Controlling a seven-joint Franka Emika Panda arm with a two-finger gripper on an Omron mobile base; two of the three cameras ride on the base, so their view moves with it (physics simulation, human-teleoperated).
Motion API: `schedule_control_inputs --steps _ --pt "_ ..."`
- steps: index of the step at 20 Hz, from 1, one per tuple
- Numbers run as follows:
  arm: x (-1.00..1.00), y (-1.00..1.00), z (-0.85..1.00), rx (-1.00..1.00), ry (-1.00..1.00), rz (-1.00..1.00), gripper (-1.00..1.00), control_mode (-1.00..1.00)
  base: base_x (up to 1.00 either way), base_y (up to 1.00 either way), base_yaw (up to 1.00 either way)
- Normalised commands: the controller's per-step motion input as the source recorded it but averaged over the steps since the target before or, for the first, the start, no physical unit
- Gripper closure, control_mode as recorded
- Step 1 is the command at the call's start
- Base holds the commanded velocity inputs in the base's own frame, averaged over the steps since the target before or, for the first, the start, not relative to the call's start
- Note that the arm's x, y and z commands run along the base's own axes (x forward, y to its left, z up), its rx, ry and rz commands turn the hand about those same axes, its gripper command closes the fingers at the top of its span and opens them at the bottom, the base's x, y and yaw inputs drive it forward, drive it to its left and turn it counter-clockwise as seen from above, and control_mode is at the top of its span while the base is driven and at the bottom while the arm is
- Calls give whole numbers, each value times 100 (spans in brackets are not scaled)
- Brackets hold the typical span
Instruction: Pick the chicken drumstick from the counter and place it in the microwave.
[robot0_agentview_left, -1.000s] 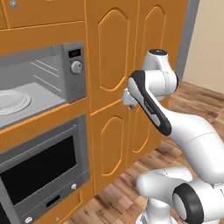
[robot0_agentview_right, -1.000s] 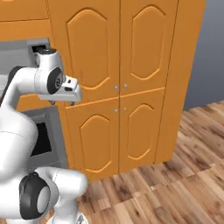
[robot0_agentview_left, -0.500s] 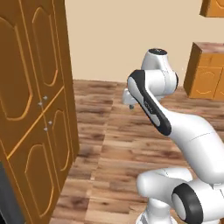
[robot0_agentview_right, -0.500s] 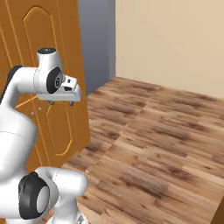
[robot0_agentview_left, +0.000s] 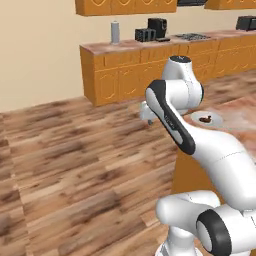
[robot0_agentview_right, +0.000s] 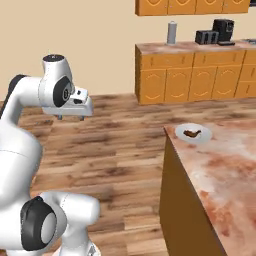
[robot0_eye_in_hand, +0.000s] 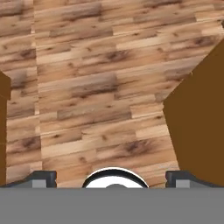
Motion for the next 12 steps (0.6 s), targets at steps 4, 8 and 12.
schedule_control_inputs --steps 4,8,12 --pt "0 0 0 0 0 0 -100 100 10 19 -96" --pt "0 0 0 0 0 0 -100 100 92 64 -61" --pt "0 0 0 0 0 0 -100 100 100 44 -29"
